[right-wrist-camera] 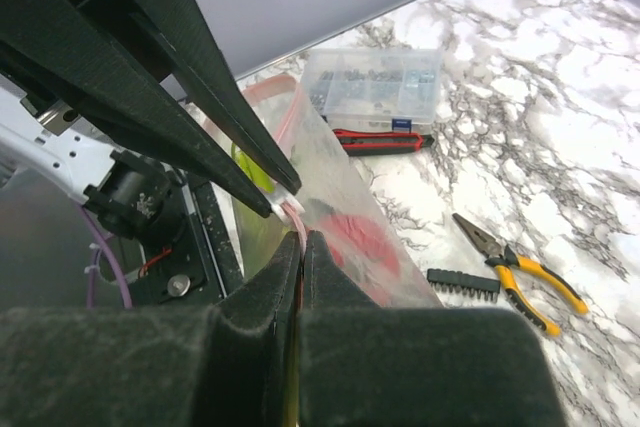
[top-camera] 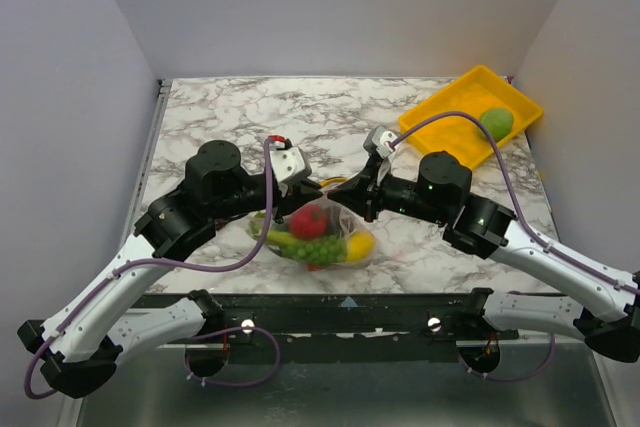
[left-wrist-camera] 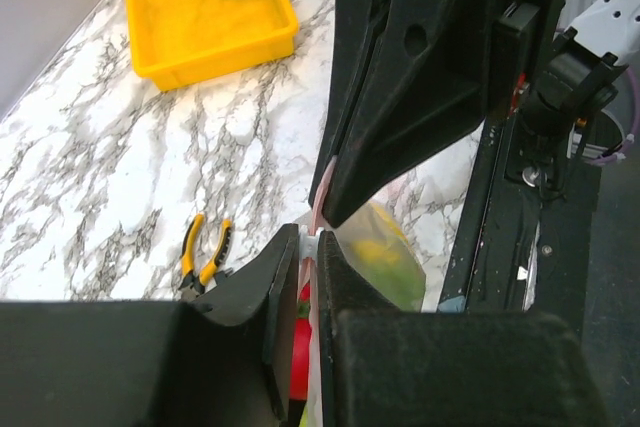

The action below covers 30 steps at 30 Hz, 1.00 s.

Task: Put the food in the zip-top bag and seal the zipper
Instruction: Zip the zipper food storage bag at the center of the board.

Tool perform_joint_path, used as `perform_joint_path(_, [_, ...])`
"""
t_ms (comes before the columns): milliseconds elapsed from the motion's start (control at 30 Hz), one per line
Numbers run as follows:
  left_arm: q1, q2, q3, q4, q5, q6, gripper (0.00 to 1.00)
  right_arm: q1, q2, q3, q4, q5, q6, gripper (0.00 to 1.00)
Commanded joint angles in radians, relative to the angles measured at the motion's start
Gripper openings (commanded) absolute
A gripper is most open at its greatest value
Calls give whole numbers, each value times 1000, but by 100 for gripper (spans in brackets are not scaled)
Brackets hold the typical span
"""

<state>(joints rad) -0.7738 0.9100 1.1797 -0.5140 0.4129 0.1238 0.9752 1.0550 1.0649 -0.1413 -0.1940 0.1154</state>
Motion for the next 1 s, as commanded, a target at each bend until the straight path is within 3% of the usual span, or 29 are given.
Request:
perform_joint_path(0, [5,-21,-5,-102,-7,26,0,-10,-67,-12,119,113,31,0])
perform_joint_path(400, [20,-63,0,-203,-113,37,0,-10,-101,-56,81,130,31,0])
perform_joint_path(700, [20,-79,-29,-163,-156,-40,0,-10,-114,-26,28,180,26,0])
perform_joint_path(933, [21,-42,-4,-147,-50,-28,0,-10,-96,-11,17,77,13,0])
perform_joint_path(967, [21,-38,5,-145,-39,-28,5,-10,-99,-15,19,66,8,0])
